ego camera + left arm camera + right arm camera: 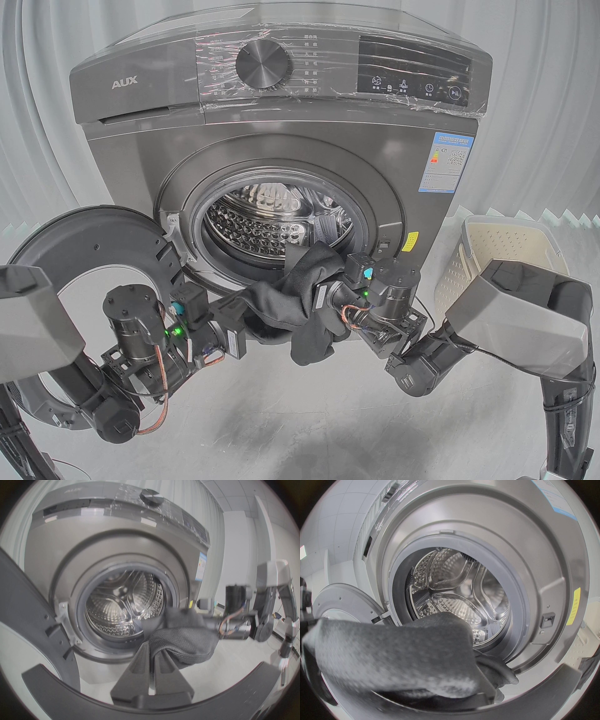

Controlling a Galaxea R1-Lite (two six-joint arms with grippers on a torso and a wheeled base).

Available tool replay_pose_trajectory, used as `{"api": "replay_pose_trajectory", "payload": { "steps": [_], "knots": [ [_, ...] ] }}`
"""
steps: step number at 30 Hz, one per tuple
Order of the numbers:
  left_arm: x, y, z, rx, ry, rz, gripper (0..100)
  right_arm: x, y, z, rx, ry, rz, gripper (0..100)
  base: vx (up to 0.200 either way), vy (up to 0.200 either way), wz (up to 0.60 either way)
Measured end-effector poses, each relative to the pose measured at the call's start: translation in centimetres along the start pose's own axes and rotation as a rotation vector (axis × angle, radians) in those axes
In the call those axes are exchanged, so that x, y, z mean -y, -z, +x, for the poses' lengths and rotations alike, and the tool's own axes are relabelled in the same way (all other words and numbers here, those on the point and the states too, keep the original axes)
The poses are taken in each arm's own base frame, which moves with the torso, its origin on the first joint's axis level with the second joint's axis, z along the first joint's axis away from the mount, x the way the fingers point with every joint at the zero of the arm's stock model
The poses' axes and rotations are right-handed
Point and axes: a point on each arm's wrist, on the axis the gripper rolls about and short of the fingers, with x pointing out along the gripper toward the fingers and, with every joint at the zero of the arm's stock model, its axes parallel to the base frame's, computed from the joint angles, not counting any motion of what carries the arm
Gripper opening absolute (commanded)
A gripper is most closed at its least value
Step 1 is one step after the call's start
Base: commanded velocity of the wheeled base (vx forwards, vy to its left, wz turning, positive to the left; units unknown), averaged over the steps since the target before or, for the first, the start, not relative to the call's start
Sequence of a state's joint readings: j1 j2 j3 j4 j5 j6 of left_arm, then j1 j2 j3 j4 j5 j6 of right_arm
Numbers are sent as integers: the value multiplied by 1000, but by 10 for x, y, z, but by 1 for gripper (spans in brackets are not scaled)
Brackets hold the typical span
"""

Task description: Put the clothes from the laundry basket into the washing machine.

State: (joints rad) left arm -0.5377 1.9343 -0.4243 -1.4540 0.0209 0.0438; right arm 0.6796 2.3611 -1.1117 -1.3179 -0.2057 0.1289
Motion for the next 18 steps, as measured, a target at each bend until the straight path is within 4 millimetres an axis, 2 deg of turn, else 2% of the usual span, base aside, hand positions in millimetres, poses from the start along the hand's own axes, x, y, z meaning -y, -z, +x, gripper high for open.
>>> {"api": "replay_pose_trajectory", "payload": {
  "steps": [5, 6, 14, 18],
  "knots": [
    [2, 35, 6, -80, 26, 19, 0, -5, -8, -3, 12, -11, 3, 0, 0, 0, 0],
    [2, 40, 7, -95, 29, 21, 100, -5, -9, -4, 13, -13, 4, 0, 0, 0, 0],
    [3, 58, 9, -157, 42, 20, 100, -5, -14, -4, 25, -12, 5, 0, 0, 0, 0],
    [5, 65, -3, -206, 58, 22, 100, 0, -18, -2, 33, -1, 4, 0, 0, 0, 0]
  ]
}}
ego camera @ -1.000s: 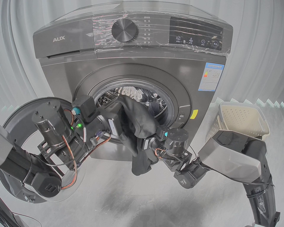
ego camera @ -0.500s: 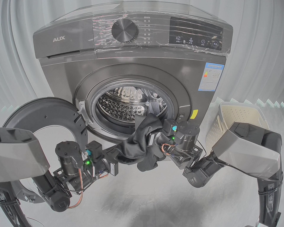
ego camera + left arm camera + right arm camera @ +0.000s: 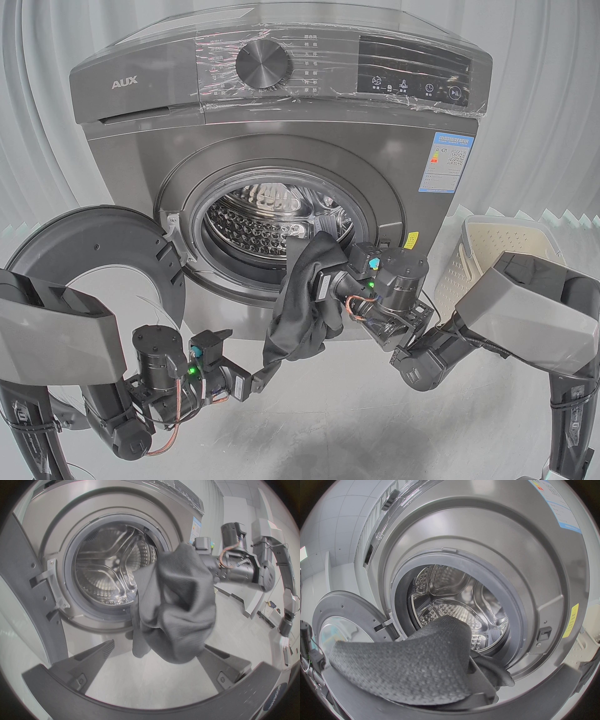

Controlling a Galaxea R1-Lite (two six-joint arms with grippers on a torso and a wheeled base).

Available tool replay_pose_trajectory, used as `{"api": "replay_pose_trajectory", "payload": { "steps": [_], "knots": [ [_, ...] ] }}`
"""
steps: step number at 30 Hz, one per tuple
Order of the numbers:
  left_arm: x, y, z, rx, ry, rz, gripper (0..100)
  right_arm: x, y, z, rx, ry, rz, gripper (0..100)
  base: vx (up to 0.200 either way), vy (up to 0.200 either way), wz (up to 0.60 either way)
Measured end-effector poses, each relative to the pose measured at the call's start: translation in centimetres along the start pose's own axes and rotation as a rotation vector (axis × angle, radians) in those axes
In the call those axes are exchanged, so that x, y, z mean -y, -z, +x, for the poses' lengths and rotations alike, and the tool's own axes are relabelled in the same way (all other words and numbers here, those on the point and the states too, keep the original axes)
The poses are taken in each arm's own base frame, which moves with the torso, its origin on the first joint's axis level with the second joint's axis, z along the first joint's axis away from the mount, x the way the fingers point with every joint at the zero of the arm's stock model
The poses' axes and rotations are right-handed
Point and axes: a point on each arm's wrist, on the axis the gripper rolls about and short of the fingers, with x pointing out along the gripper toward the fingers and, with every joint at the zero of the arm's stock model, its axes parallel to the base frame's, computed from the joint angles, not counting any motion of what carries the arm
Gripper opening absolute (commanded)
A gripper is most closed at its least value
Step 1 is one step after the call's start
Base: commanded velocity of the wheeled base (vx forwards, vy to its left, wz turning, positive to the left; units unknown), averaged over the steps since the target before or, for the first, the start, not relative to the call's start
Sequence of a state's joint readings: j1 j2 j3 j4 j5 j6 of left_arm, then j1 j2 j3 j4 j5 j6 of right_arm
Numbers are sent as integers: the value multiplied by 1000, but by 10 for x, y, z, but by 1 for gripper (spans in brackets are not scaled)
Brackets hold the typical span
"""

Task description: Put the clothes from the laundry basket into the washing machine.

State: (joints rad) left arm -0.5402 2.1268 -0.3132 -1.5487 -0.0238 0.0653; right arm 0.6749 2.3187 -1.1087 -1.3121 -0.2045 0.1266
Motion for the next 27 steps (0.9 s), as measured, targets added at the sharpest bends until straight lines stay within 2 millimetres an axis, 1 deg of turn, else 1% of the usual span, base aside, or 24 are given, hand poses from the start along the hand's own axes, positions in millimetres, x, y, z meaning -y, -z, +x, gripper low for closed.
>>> {"api": "replay_pose_trajectory", "payload": {
  "steps": [2, 5, 15, 18, 20, 24, 27],
  "knots": [
    [1, 4, -8, -28, 10, 1, 100, 5, -3, 1, 8, 10, -2, 0, 0, 0, 0],
    [3, 5, -16, -44, 18, 2, 100, 13, -8, 3, 20, 25, -7, 0, 0, 0, 0],
    [1, -10, -21, 24, 29, -3, 100, 20, -18, 4, 51, 32, -7, 0, 0, 0, 0],
    [0, -18, -15, 65, 24, -5, 100, 17, -18, 3, 51, 25, -7, 0, 0, 0, 0],
    [-1, -26, -8, 106, 17, -8, 100, 13, -17, 2, 50, 14, -6, 0, 0, 0, 0],
    [-4, -40, 6, 175, 1, -20, 100, -2, -16, -2, 43, -21, -2, 0, 0, 0, 0],
    [-7, -43, 16, 198, -13, -29, 100, -15, -14, -8, 30, -51, 0, 0, 0, 0, 0]
  ]
}}
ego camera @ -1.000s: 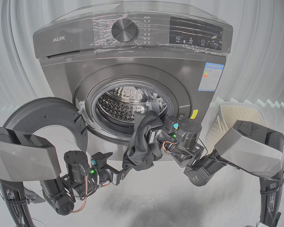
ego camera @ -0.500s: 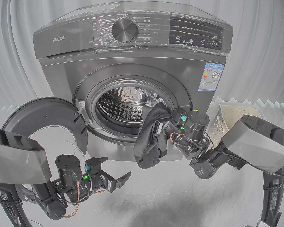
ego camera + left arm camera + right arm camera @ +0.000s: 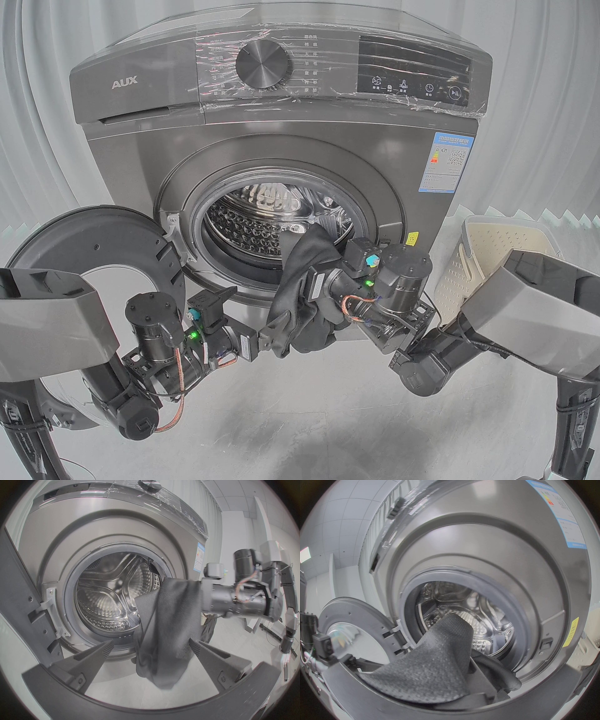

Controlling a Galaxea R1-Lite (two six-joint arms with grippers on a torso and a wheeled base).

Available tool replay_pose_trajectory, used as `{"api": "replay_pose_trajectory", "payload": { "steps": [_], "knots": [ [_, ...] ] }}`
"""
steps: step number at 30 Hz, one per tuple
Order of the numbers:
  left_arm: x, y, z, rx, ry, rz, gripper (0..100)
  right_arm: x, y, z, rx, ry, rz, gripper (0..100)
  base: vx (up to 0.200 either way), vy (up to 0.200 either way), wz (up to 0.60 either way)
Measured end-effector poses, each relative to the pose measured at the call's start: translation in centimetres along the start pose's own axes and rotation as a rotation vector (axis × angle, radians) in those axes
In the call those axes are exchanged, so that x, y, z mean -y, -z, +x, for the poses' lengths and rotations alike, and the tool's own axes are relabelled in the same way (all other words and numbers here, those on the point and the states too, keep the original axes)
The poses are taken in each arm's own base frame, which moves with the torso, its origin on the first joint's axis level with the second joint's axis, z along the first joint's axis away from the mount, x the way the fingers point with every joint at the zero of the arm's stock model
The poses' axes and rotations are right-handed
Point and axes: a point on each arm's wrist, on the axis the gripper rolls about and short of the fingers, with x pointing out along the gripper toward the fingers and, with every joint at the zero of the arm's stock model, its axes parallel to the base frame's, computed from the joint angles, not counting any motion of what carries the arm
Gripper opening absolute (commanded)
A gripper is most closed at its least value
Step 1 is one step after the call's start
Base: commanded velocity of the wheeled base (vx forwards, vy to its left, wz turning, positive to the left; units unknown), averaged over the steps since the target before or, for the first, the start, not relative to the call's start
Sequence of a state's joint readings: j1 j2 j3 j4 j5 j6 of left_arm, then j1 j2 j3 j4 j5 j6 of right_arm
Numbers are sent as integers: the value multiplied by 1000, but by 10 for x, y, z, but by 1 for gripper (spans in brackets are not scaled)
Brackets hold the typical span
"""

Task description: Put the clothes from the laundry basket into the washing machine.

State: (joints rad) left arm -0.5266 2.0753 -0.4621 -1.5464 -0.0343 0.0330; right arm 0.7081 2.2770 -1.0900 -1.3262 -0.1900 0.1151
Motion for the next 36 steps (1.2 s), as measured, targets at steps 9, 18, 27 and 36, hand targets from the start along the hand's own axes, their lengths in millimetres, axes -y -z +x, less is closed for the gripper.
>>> {"api": "replay_pose_trajectory", "payload": {
  "steps": [9, 18, 27, 36],
  "knots": [
    [-2, 13, 22, -5, -10, -1, 100, -24, -2, -8, -4, -56, 9, 0, 0, 0, 0],
    [-7, 25, 45, 3, -23, -1, 100, -42, -4, -17, -10, -101, 22, 0, 0, 0, 0],
    [-13, 33, 65, 27, -33, -1, 100, -54, -7, -24, -14, -129, 32, 0, 0, 0, 0],
    [-22, 40, 75, 36, -58, -2, 0, -56, -7, -26, -12, -132, 35, 0, 0, 0, 0]
  ]
}}
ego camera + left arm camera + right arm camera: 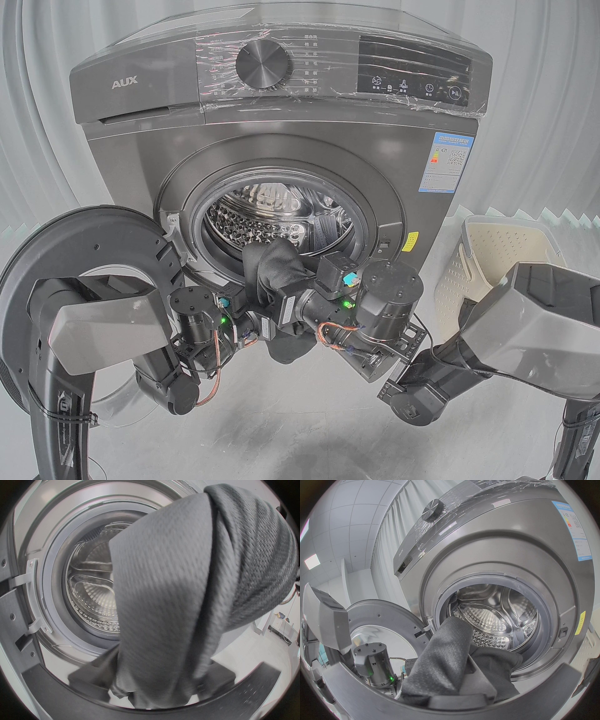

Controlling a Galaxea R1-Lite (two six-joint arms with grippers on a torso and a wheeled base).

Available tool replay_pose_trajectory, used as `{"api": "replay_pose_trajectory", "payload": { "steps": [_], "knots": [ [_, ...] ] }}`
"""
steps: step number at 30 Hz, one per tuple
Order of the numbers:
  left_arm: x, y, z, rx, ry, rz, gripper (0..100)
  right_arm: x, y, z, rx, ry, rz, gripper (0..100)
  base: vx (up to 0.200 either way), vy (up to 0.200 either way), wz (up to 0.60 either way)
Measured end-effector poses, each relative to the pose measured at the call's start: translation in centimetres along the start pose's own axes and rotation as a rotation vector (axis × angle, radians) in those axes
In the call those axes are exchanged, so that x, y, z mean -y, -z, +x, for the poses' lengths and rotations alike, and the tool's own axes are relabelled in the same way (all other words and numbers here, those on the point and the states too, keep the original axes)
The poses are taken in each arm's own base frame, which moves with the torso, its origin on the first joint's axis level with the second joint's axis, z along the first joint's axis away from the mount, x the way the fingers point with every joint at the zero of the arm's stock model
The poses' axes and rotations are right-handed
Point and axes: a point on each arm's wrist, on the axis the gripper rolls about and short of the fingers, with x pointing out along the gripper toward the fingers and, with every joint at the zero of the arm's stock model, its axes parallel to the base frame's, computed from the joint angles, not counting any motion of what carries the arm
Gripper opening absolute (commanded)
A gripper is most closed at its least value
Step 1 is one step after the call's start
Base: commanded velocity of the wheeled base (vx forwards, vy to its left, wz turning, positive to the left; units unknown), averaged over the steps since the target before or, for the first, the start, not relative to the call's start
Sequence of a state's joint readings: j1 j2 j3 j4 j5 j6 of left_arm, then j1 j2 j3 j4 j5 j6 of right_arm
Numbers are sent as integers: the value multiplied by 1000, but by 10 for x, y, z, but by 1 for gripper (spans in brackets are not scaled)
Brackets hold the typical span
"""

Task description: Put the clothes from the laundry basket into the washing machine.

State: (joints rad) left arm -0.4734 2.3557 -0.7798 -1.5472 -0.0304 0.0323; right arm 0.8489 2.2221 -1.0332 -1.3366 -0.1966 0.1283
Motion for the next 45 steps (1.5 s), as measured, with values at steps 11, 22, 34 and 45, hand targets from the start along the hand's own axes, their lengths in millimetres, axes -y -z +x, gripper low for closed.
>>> {"api": "replay_pose_trajectory", "payload": {
  "steps": [11, 22, 34, 45],
  "knots": [
    [-18, -10, 4, 43, -56, -4, 0, 23, 14, -21, -98, 52, -26, 0, 0, 0, 0],
    [-14, -34, -9, 80, -67, -18, 0, 30, 25, -45, -185, 55, -41, 0, 0, 0, 0],
    [4, -55, -28, 107, -31, -72, 0, 33, 38, -68, -284, 55, -57, 100, 0, 0, 0],
    [23, -59, -77, 21, 30, -142, 0, 49, 60, -145, -477, 90, -53, 100, 0, 0, 0]
  ]
}}
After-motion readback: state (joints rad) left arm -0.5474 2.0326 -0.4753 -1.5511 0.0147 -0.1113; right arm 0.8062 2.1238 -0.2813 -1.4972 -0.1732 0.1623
